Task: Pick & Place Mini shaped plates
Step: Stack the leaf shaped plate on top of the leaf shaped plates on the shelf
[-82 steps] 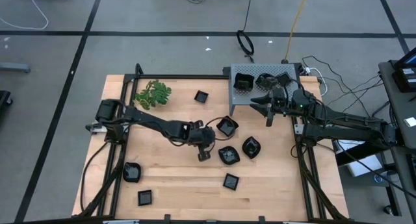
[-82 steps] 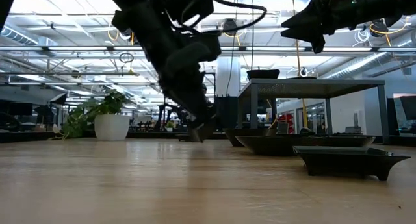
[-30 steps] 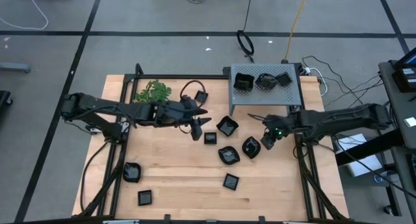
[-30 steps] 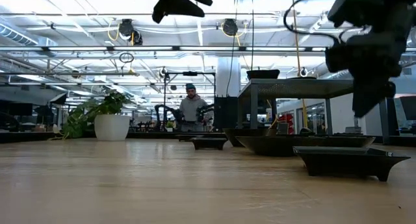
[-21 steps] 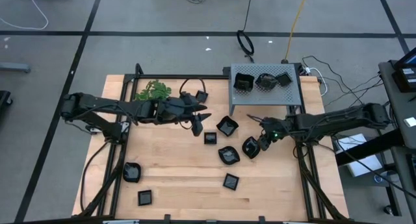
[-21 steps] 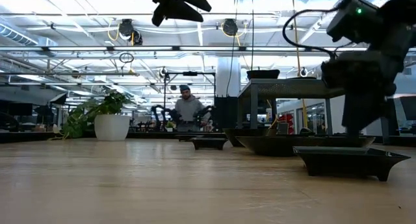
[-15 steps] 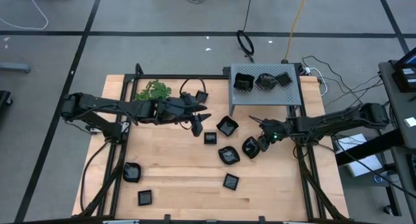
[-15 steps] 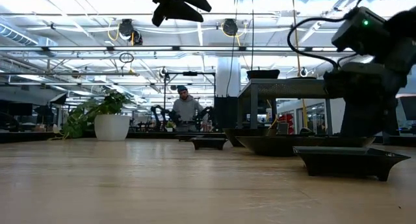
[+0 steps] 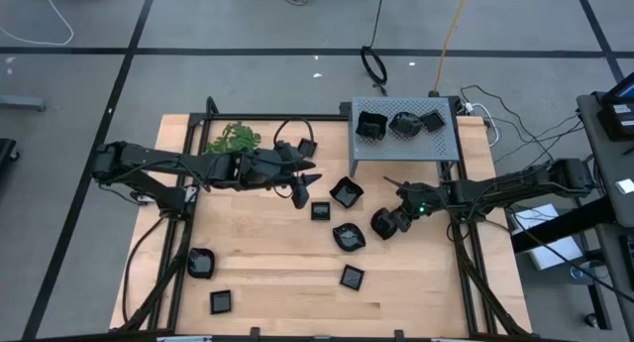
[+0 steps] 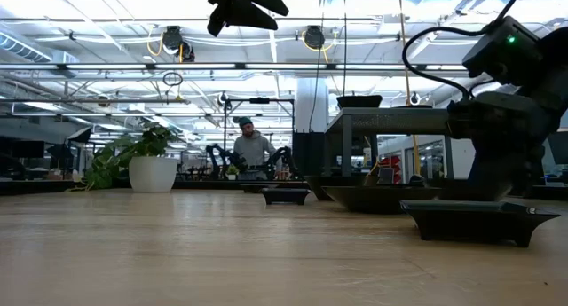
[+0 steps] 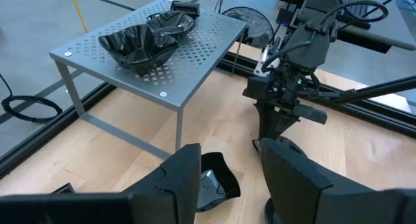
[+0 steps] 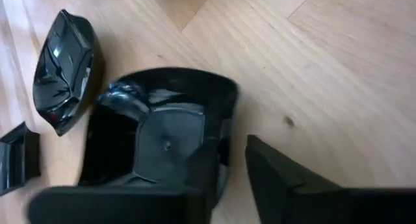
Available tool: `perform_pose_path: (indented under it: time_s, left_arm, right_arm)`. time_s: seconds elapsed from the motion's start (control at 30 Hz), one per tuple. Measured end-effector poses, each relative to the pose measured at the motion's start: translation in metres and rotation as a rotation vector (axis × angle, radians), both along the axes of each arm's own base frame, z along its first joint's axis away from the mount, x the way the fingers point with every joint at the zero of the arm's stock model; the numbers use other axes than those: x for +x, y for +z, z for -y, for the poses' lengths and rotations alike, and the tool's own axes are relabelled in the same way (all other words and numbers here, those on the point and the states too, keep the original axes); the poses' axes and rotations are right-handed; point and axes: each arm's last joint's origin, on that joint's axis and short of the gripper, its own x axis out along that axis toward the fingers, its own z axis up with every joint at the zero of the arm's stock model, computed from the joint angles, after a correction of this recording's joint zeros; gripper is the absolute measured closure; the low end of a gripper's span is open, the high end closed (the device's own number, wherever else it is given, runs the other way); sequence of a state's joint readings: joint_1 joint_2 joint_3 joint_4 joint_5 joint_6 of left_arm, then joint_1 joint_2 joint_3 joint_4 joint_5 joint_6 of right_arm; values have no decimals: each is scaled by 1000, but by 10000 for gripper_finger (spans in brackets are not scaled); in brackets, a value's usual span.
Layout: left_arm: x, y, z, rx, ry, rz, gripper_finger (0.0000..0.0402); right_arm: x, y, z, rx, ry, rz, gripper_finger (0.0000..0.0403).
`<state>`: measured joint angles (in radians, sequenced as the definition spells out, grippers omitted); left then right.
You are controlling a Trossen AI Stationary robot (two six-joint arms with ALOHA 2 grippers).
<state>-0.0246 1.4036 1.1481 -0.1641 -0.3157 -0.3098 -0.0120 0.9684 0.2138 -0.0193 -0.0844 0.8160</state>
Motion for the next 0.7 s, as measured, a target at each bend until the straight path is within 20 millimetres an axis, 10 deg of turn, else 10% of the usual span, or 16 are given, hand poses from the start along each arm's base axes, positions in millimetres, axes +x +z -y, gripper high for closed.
perform_pose_path:
  time_s: [0.3, 0.7]
  left_arm:
    - [0, 0, 0, -2, 1, 1, 238]
    - [0, 0, 0, 0, 0, 0, 238]
  right_arm:
    - [2, 4, -3, 79, 68, 54, 395]
    - [15, 65, -4, -55, 225, 702, 402]
